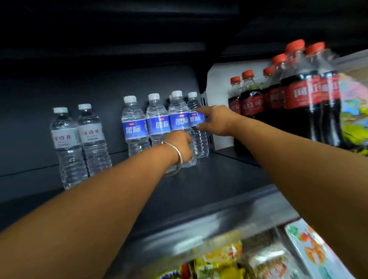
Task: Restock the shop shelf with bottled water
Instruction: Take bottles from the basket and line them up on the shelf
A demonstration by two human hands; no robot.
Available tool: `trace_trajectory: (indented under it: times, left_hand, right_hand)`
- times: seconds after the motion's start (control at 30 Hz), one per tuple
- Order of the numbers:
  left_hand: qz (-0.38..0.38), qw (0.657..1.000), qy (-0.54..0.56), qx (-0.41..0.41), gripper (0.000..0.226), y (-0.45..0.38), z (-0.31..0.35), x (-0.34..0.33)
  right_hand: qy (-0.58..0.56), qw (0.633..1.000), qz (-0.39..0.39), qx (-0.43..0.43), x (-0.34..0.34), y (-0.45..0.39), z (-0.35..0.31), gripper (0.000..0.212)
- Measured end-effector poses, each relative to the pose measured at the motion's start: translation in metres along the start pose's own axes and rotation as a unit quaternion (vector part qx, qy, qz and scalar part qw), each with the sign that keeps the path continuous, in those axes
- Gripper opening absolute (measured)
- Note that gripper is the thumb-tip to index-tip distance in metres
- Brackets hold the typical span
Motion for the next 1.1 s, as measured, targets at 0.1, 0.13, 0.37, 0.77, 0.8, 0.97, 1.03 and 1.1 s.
trace_trajectory:
  times: [0.1, 0.13, 0.37, 0.77, 0.8, 0.97, 1.03, 1.1]
  left_hand:
    - [0.024, 0.999, 0.038, -0.016, 0.034, 0.038, 0.017, 0.027]
    - [0.032, 0.998, 0.046, -0.025, 0.038, 0.053, 0.025, 0.034]
    - [0.12, 0.981, 0.072, -0.134, 0.051, 0.178, 0.074, 0.049]
    - [0.002, 0.98, 0.096, -0.176, 0.047, 0.381, 0.079, -0.156]
    - [-0.023, 0.979, 0.096, -0.176, 0.047, 0.393, 0.075, -0.182]
    - [-0.121, 0.975, 0.091, -0.163, 0.045, 0.459, 0.046, -0.311]
    - [-0.153, 0.972, 0.087, -0.154, 0.046, 0.486, 0.031, -0.361]
    - [-0.19, 0.969, 0.089, -0.133, 0.049, 0.513, 0.013, -0.409]
  right_hand:
    - [0.064, 0.998, 0.011, 0.0, 0.023, 0.051, -0.016, 0.053]
    - [0.086, 0.996, 0.016, -0.005, 0.03, 0.069, -0.019, 0.057]
    - [0.212, 0.975, 0.054, -0.038, 0.051, 0.209, -0.04, 0.065]
    - [0.226, 0.966, -0.079, -0.094, -0.1, 0.445, 0.006, 0.057]
    - [0.218, 0.966, -0.098, -0.098, -0.122, 0.463, 0.013, 0.056]
    - [0.187, 0.948, -0.22, -0.133, -0.24, 0.559, 0.056, 0.051]
    - [0.162, 0.942, -0.256, -0.143, -0.287, 0.596, 0.066, 0.047]
    - [0.133, 0.939, -0.28, -0.148, -0.335, 0.629, 0.072, 0.048]
Point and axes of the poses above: each hand's wrist, its own y-axis away from the middle knuckle, its own x-axis out of the back of the hand, z = x × y, the point moved 10 cm from there along -y, towards the middle knuckle, and after that the axes turned 2 degrees about z, right-handed, at the moved point
